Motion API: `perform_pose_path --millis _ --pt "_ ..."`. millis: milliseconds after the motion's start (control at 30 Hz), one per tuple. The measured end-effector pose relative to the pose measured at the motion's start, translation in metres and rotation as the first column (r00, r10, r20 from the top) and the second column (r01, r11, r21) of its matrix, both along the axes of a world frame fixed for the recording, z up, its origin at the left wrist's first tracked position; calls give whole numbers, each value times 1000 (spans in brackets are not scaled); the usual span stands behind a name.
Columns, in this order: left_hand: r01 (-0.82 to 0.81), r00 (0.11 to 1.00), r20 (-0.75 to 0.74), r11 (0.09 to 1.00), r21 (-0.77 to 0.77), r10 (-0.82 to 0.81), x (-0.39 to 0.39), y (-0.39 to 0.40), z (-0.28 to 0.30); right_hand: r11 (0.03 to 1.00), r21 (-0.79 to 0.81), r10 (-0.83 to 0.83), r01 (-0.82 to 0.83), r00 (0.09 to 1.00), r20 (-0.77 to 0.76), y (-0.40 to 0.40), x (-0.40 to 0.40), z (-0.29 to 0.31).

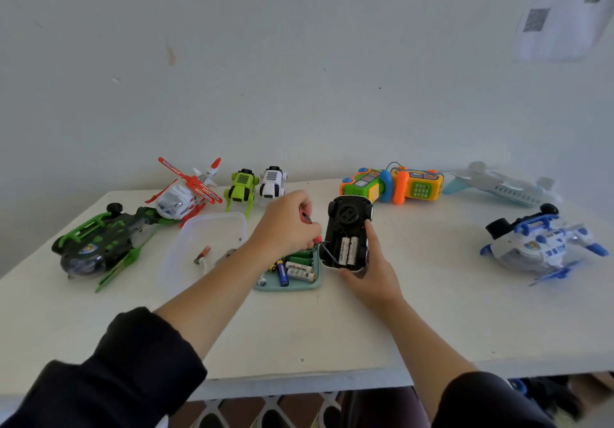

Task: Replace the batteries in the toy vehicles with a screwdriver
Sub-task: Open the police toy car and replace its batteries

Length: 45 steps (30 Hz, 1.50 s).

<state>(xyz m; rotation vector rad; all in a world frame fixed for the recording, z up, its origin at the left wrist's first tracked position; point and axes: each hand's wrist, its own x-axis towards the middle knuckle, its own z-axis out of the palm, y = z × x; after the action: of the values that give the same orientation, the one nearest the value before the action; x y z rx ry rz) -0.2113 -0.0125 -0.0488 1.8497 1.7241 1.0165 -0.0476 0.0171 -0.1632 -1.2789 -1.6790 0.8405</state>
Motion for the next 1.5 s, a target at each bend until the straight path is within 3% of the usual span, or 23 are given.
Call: perform_pose_path --millis 100,233,300,400,700,867,1067,1167,1267,1500 --pt "12 998 -56 997 -75 -16 -7 -4 -2 1000 -1 2 -2 1000 -12 2 1 -2" --pt "56 971 -201 936 -347 -132 -13 -9 1 1000 15 4 -4 1000 -16 2 0 -4" --pt "78 942 -270 910 -407 -201 -12 -11 1 1000 25 -8 8 1000 13 3 1 -4" --pt "82 899 -365 911 -404 -243 -6 -12 0 999 32 -10 9 999 38 3 2 -4" --pt "22 880 -443 948 -317 -168 13 -37 -42 1000 24 1 -1 1000 0 4 4 -5" --pt "14 907 -397 954 -301 -139 27 -60 -80 1000 28 -7 7 1000 19 5 3 -6" --pt "-105 934 -357 963 -249 10 16 -48 -66 1000 27 -3 2 999 44 2 4 -3" --pt "-167 970 -196 979 -117 142 17 -32 -57 1000 20 0 0 999 33 1 4 -1" --pt "-197 980 -53 976 -93 193 30 -11 -56 1000 -3 -6 6 1000 -5 1 4 1" --pt "-201 977 -99 973 -114 190 54 11 -68 1000 8 -7 6 1000 13 2 5 -1"
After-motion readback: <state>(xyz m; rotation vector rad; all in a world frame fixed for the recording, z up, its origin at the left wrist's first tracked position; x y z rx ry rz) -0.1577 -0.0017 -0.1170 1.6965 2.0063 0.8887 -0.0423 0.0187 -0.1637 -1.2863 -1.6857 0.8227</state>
